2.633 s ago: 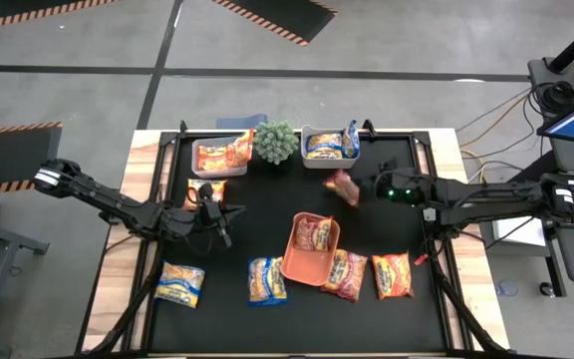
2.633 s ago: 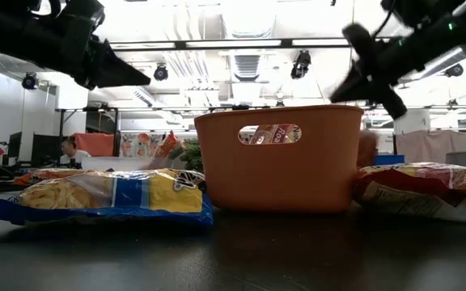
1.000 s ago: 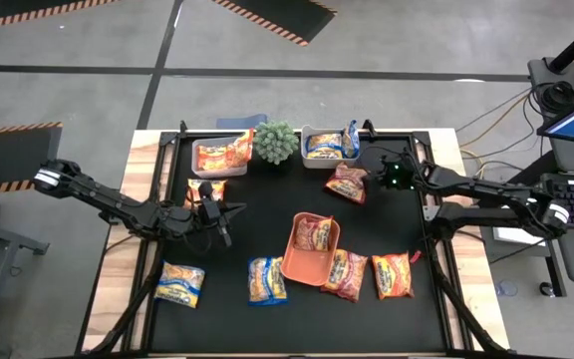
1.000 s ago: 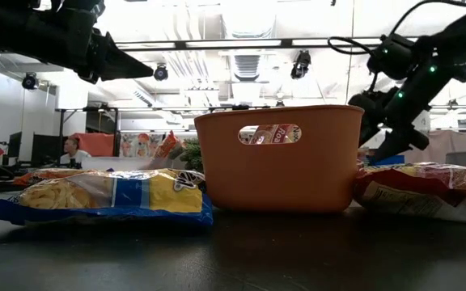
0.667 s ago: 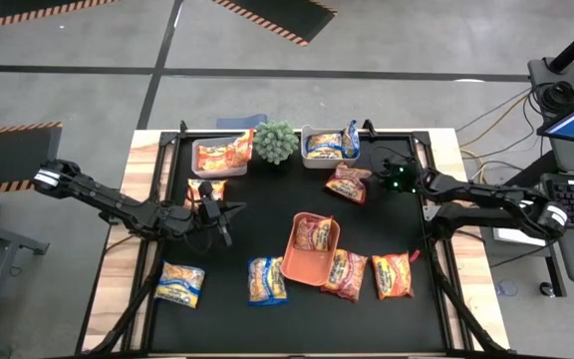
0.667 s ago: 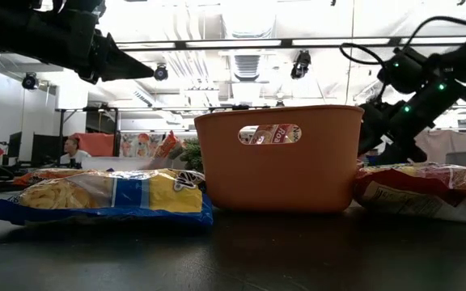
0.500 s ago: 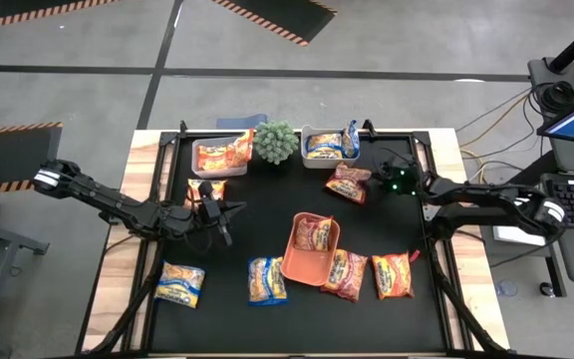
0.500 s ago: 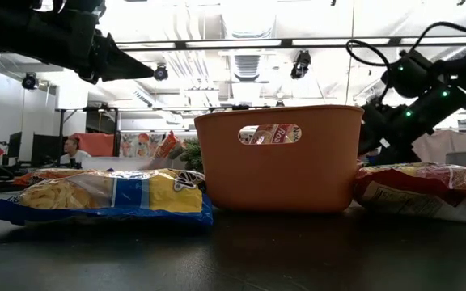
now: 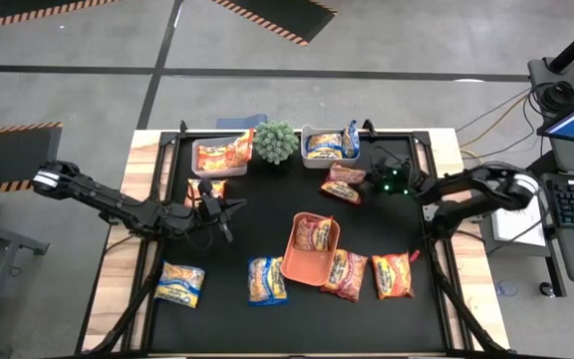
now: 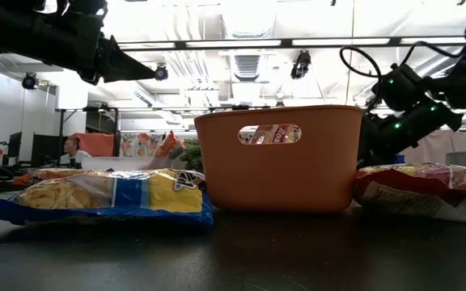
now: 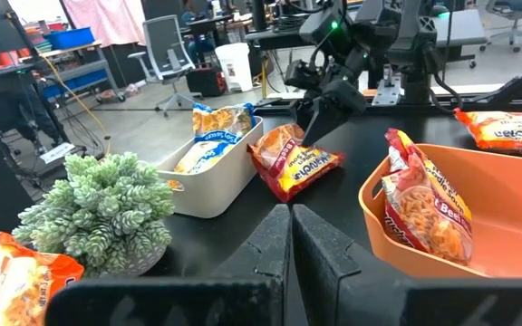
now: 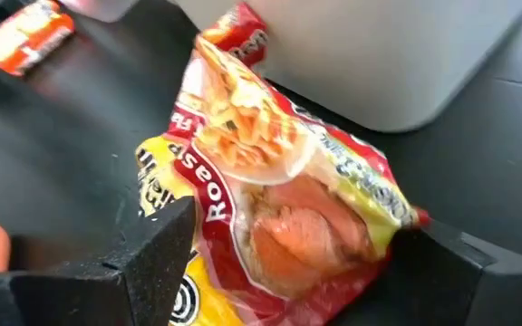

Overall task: Sort Maruchan noodles
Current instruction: Put the red noodle pack into the orange bin

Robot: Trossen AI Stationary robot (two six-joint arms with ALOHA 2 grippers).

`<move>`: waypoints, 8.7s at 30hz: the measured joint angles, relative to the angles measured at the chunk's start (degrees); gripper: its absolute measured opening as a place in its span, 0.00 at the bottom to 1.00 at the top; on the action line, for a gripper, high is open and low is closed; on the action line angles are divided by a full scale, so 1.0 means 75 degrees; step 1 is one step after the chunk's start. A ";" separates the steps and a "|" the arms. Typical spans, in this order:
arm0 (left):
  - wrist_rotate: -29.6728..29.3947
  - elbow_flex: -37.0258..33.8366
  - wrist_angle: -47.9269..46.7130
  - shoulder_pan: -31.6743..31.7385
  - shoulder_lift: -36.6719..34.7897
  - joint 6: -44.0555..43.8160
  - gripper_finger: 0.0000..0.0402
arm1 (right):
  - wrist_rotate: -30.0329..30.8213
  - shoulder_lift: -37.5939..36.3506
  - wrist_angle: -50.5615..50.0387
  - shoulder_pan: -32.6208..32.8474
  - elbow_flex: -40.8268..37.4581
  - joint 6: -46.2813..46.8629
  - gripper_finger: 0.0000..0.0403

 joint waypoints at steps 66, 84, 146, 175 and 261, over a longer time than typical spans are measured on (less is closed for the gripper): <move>0.0001 0.0000 -0.0004 0.0021 0.0000 -0.0004 0.00 | -0.0237 -0.1570 -0.8483 0.3490 0.6719 -0.0853 0.24; 0.0006 0.0000 -0.0009 0.0018 0.0003 -0.0030 0.00 | 0.0166 0.2130 -1.2577 0.5030 1.0350 -0.2407 0.24; 0.0003 0.0003 0.0810 0.0018 0.0772 0.0166 0.00 | 0.1716 0.5275 -1.5186 0.5933 1.4022 -0.3939 0.46; 0.2935 0.0003 0.3967 0.0170 0.2608 -0.0153 0.11 | 0.3106 0.0386 -0.6034 0.6819 0.5729 -0.1747 0.33; 0.3657 0.2994 0.4941 0.1026 0.7088 0.1149 0.00 | 0.3117 -0.2070 -0.1858 0.5779 0.3605 -0.5313 0.32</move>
